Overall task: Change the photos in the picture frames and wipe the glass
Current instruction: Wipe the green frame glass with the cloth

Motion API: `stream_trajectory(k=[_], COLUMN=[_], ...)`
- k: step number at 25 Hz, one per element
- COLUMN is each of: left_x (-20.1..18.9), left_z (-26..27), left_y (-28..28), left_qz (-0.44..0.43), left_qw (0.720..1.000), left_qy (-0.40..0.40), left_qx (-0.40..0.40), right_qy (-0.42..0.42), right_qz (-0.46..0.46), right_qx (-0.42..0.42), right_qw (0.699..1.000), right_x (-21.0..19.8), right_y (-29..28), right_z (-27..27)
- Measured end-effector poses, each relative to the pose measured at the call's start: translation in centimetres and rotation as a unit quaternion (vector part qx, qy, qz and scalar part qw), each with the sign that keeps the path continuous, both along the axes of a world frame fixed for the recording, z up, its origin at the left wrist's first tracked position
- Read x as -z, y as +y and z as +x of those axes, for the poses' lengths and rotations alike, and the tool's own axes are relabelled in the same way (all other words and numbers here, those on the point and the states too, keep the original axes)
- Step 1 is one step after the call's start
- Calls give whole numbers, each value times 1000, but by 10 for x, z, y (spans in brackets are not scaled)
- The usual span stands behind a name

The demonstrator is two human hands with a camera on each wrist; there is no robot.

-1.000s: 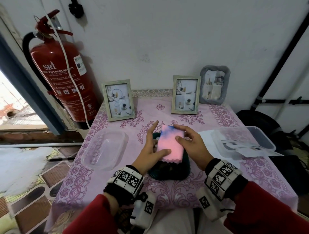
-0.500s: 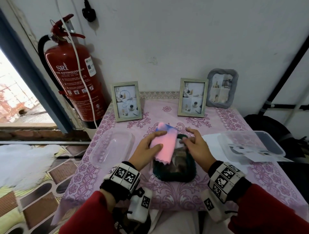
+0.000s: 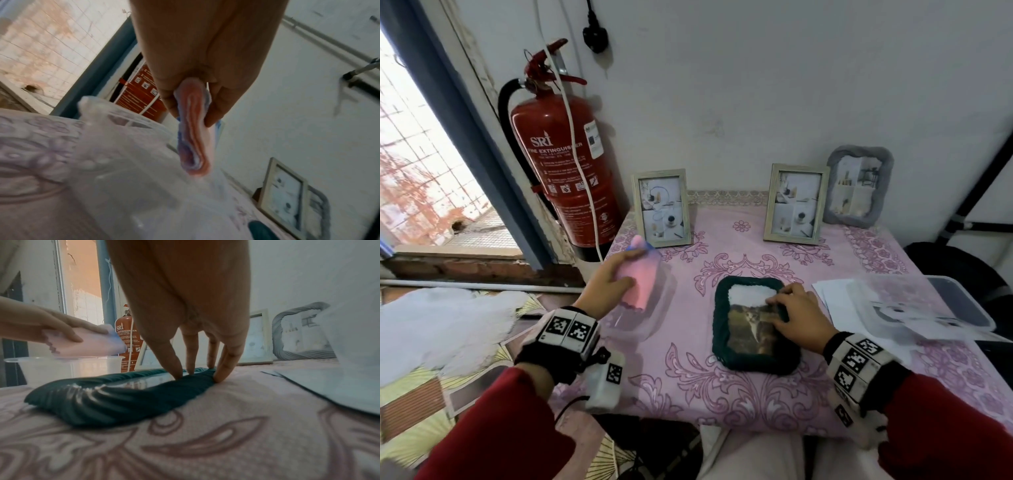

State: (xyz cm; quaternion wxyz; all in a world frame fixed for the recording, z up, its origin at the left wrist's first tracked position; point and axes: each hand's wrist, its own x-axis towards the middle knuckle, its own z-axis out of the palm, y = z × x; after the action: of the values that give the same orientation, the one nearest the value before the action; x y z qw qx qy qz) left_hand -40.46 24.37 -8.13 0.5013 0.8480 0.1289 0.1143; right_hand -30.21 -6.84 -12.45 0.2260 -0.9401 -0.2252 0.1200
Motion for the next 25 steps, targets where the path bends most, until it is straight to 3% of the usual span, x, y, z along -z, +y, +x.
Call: stream_trajectory(k=[4, 10, 16, 21, 23, 25], left_x=[6, 6, 20, 18, 18, 21], left_z=[-7, -6, -2, -1, 0, 1], left_y=[10, 12, 6, -3, -9, -11], left_qz=[43, -58, 15, 238, 257, 247], left_qw=[999, 996, 978, 965, 962, 958], left_qy=[21, 62, 205, 114, 85, 122], left_qx=[-7, -4, 31, 11, 45, 82], right_qy=[-14, -20, -23, -21, -23, -24], right_qz=[3, 8, 10, 6, 3, 4], right_qx=[-7, -5, -7, -9, -11, -12], right_qw=[1000, 1000, 1000, 1000, 1000, 1000], right_x=[2, 4, 6, 6, 5, 5], right_y=[-4, -3, -4, -5, -5, -5], right_z=[1, -2, -3, -3, -3, -4])
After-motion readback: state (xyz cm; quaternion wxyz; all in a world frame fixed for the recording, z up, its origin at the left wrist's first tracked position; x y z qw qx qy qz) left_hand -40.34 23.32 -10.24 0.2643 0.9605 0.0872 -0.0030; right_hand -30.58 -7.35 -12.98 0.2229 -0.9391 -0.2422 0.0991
